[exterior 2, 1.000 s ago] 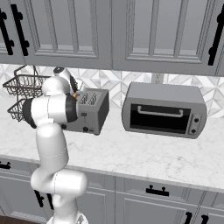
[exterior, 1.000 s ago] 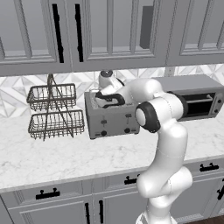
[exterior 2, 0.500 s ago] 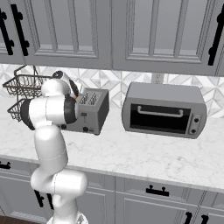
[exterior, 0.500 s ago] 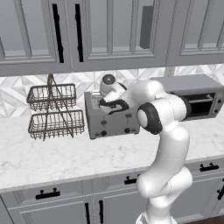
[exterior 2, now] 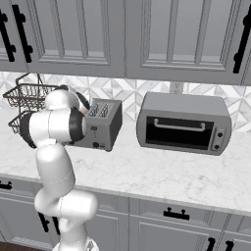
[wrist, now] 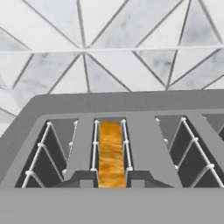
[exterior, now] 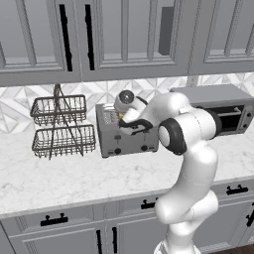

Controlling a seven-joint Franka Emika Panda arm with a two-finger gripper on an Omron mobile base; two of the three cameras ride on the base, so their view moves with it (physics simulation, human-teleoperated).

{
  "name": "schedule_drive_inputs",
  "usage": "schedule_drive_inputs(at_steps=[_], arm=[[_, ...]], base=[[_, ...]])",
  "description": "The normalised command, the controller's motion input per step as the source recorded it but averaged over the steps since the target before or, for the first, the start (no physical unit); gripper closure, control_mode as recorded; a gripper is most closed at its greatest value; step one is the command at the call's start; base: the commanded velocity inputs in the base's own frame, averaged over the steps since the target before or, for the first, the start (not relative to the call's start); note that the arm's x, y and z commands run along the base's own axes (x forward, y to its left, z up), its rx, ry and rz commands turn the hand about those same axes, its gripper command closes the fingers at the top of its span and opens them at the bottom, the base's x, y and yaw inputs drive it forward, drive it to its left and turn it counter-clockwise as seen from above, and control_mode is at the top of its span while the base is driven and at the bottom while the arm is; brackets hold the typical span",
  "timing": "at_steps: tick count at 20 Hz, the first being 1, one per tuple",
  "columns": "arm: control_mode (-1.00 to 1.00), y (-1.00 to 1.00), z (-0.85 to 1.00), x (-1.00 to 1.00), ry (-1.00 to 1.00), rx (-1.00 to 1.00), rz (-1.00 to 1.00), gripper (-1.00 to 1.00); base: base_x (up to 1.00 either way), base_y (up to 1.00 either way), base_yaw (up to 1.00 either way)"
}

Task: Start the toaster. Once the lever pops up, take the bread to the plate on the dining counter.

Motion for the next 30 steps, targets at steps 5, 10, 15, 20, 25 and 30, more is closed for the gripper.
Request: schedule_drive_inputs(at_steps=[5, 10, 15, 20, 25, 30], arm=[[-1.00, 0.09, 0.43, -0.06, -0.14, 0.00, 0.05, 1.00], [-1.00, 0.00, 0.43, -0.31, -0.12, 0.00, 0.05, 1.00], [-1.00, 0.00, 0.43, -0.37, -0.13, 0.00, 0.05, 1.00], [-1.00, 0.02, 0.45, -0.43, -0.08, 0.00, 0.03, 1.00], [-1.00, 0.04, 0.33, -0.65, -0.07, 0.00, 0.00, 1.00], [-1.00, 0.01, 0.84, -0.50, 0.07, 0.03, 0.00, 1.00]], base=[[0.00, 0.00, 0.00], [0.00, 0.00, 0.00], [0.00, 0.00, 0.00], [0.00, 0.00, 0.00], [0.00, 0.00, 0.00], [0.00, 0.00, 0.00]])
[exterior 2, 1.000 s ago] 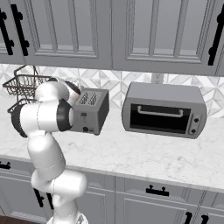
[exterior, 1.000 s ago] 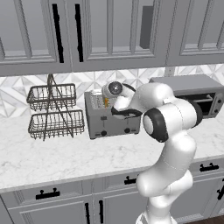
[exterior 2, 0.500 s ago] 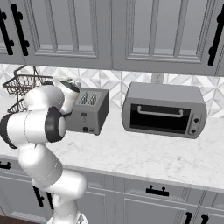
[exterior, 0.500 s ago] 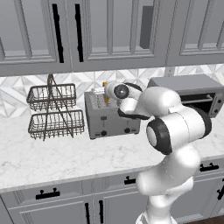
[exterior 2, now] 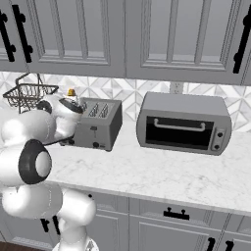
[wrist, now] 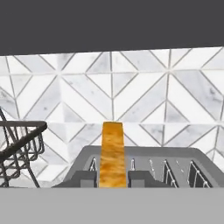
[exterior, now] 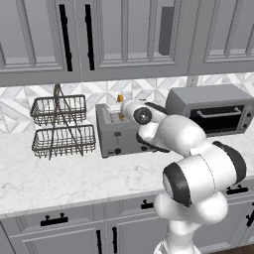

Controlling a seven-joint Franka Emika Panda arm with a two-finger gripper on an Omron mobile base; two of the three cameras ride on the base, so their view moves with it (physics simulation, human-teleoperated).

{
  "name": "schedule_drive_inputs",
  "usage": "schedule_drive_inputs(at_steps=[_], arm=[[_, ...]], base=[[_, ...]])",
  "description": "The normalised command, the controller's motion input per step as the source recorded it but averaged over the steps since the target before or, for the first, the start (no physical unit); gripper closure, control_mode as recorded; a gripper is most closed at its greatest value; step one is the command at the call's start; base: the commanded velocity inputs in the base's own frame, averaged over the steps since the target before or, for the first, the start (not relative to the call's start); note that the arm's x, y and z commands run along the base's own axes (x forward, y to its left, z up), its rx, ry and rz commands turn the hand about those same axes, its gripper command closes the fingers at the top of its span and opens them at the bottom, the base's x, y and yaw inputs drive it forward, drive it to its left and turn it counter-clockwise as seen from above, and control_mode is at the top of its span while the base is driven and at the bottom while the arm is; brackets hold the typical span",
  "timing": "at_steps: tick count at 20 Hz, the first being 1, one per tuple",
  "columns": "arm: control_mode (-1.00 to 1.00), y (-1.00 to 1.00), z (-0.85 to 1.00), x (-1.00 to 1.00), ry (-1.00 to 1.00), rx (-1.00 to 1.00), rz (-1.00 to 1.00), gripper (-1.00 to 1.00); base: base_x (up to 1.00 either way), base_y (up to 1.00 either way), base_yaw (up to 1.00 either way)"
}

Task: Start the toaster. Once the lever pops up, take the bread to the plate on the dining counter.

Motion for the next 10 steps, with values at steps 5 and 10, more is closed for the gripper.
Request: schedule_drive_inputs(at_steps=[5, 10], arm=[[-1.00, 0.00, 0.60, -0.87, 0.11, 0.03, -0.02, 1.00], [-1.00, 0.01, 0.91, -0.73, 0.12, 0.01, -0.03, 1.00]], base=[[0.00, 0.00, 0.00], [0.00, 0.00, 0.00]])
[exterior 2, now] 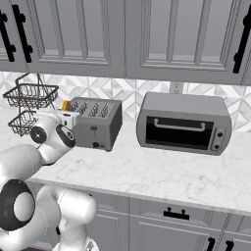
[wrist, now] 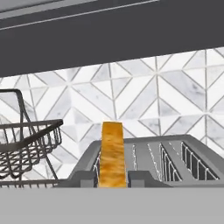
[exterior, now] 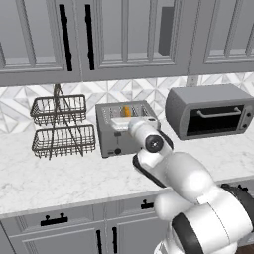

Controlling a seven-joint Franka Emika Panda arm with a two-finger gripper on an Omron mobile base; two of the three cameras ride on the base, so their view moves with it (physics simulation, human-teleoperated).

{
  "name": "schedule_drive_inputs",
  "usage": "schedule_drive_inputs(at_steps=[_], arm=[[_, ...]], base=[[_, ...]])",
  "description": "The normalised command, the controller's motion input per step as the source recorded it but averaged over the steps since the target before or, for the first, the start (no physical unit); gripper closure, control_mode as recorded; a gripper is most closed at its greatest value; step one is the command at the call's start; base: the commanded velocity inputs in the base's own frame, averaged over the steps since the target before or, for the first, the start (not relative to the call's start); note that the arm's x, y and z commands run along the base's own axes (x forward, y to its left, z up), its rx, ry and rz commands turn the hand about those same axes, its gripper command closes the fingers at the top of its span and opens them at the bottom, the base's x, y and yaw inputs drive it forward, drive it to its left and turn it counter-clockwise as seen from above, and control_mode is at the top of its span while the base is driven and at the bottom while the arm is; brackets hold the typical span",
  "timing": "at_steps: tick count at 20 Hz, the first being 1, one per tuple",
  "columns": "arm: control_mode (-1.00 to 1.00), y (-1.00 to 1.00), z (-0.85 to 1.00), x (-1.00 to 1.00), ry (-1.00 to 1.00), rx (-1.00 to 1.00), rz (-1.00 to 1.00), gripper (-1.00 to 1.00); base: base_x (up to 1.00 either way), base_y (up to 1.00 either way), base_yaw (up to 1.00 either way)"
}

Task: Start the toaster. Once the lever pops up, take the bread to the plate on the dining counter.

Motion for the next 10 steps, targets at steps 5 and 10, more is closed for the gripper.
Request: schedule_drive_inputs(at_steps=[5, 10], arm=[[-1.00, 0.02, 1.00, -0.60, 0.14, 0.00, -0.03, 1.00], [-1.00, 0.04, 1.00, -0.65, 0.17, 0.00, -0.03, 1.00]], base=[[0.00, 0.00, 0.00], [0.00, 0.00, 0.00]])
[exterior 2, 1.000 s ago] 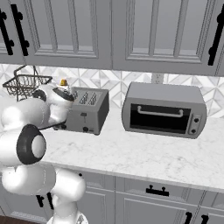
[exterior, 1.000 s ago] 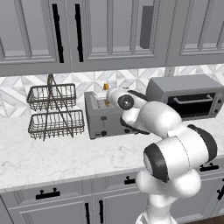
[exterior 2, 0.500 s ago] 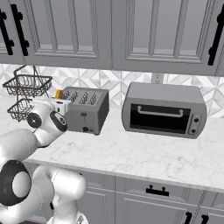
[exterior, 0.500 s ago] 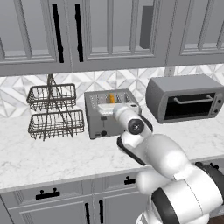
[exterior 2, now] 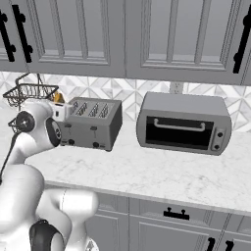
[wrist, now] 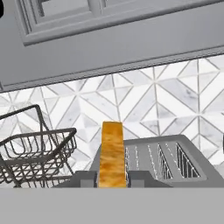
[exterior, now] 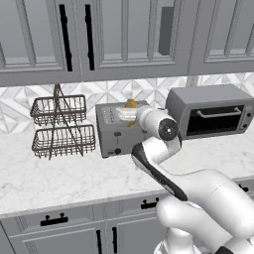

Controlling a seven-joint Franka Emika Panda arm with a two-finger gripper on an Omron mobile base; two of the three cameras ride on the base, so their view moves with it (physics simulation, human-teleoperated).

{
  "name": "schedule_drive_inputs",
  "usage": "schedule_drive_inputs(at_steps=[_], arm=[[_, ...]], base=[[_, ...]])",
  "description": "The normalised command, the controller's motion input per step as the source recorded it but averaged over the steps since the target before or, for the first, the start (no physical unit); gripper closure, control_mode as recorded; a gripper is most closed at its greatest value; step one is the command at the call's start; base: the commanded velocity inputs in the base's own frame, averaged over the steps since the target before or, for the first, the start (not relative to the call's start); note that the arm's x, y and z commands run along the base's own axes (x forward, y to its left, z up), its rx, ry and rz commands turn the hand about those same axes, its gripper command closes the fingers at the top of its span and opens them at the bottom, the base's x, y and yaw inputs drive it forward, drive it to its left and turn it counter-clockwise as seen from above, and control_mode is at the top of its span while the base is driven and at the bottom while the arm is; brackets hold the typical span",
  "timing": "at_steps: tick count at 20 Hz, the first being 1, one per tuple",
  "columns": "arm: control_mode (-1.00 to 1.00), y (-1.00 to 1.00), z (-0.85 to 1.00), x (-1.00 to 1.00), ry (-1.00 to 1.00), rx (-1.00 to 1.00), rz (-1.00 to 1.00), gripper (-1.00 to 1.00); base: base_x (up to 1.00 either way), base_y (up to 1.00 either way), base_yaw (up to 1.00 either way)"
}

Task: Start the toaster. Once the lever pops up, take the bread to the plate on the dining counter.

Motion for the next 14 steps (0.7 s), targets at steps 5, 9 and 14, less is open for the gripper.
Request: schedule_drive_inputs(at_steps=[5, 9, 14], arm=[[-1.00, 0.00, 0.92, -0.94, 0.20, 0.00, -0.04, 1.00], [-1.00, 0.00, 0.41, -1.00, 0.14, 0.00, -0.04, 1.00], [-1.00, -0.01, 0.09, -1.00, 0.07, -0.02, -0.02, 1.00]], base=[[0.00, 0.00, 0.00], [0.00, 0.00, 0.00], [0.00, 0.00, 0.00]])
